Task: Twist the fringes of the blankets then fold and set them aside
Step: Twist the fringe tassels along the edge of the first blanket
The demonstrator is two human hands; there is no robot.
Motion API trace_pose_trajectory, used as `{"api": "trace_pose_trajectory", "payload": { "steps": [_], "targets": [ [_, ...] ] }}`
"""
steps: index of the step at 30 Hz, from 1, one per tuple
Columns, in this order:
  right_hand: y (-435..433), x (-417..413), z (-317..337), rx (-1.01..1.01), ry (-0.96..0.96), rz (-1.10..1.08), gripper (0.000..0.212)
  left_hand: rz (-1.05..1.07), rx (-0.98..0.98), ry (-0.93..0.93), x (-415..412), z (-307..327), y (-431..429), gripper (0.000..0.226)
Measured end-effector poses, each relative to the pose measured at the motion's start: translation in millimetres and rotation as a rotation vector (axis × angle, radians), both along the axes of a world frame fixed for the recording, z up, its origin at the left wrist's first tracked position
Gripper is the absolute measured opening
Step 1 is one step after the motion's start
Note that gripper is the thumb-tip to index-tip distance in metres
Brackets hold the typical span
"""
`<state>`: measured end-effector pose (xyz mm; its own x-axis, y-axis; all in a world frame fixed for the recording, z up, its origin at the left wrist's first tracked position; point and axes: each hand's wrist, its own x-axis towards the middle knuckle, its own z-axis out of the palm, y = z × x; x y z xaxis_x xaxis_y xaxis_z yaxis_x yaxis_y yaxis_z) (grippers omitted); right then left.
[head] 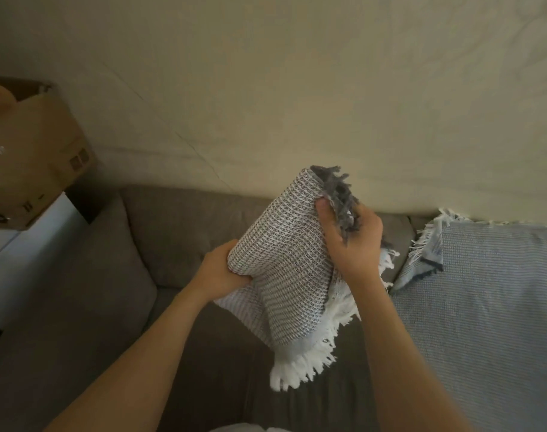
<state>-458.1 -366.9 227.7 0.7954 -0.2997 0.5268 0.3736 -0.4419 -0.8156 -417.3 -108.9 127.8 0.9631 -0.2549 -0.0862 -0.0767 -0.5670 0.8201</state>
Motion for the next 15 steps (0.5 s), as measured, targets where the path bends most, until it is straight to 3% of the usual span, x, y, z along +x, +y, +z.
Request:
{"api": "trace_pose_trajectory", "payload": {
  "steps": [3, 6, 9, 11, 15],
  "targets": [
    [-19, -7, -14, 0.05, 0.134, 0.07, 0.019, 0.02, 0.121, 0.006, 10, 12, 13, 0.03],
    [-35, -8, -39, 0.028, 0.31, 0.204, 0.02, 0.12, 0.304, -0.043, 20, 21, 18, 0.016],
    [-34, -9, -55, 0.074, 0.434, 0.357, 0.016, 0.272, 0.406, -0.168, 19, 22, 12, 0.023],
    [-30, -10, -61, 0.112, 0.482, 0.421, 0.024, 0.348, 0.433, -0.208, 16, 19, 9, 0.028],
    [-28, -2, -63, 0.043, 0.511, 0.385, 0.024, 0.415, 0.472, -0.189, 11, 5, 9, 0.028]
  ]
}}
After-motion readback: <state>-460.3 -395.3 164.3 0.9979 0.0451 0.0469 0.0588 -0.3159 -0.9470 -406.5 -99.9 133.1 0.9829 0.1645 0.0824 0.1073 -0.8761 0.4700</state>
